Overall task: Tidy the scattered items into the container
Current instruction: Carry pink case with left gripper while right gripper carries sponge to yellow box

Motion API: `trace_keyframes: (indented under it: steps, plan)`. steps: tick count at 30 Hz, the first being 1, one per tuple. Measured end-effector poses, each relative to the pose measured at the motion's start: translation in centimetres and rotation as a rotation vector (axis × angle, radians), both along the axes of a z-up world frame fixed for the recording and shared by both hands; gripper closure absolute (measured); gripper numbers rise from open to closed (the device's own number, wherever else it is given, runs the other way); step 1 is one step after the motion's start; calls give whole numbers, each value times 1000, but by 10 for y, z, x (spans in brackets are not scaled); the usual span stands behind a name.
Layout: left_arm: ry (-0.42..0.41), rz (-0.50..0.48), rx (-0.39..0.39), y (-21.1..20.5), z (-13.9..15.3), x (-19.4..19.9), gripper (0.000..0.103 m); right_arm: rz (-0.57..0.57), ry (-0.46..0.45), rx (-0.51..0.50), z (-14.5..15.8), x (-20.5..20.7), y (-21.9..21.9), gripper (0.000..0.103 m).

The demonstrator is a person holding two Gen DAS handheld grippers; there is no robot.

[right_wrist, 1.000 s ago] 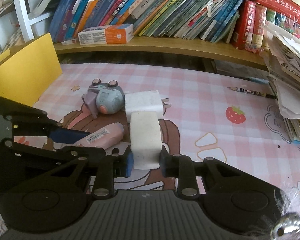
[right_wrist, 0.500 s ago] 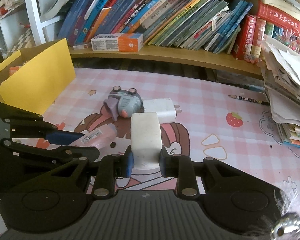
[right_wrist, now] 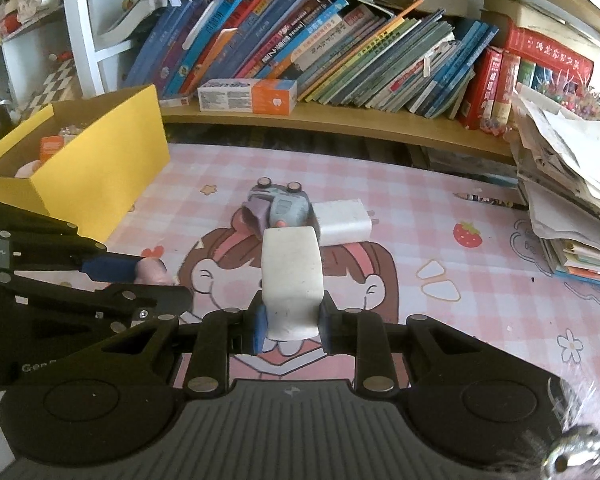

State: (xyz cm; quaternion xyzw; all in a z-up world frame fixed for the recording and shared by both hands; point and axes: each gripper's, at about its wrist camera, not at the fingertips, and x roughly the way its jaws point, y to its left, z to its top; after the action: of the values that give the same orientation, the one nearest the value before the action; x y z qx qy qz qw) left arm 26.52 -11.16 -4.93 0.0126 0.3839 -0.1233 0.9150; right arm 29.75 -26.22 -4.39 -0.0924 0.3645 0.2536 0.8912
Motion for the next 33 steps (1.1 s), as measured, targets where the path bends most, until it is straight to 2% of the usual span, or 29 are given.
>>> trace_keyframes:
  steps: [24, 33]
  plan:
    - [-105, -2, -73, 51, 42, -53, 80, -4, -12, 2, 25, -49, 39, 79]
    - [-167, 22, -111, 77, 64, -70, 80, 39, -54, 26, 48, -64, 65, 79]
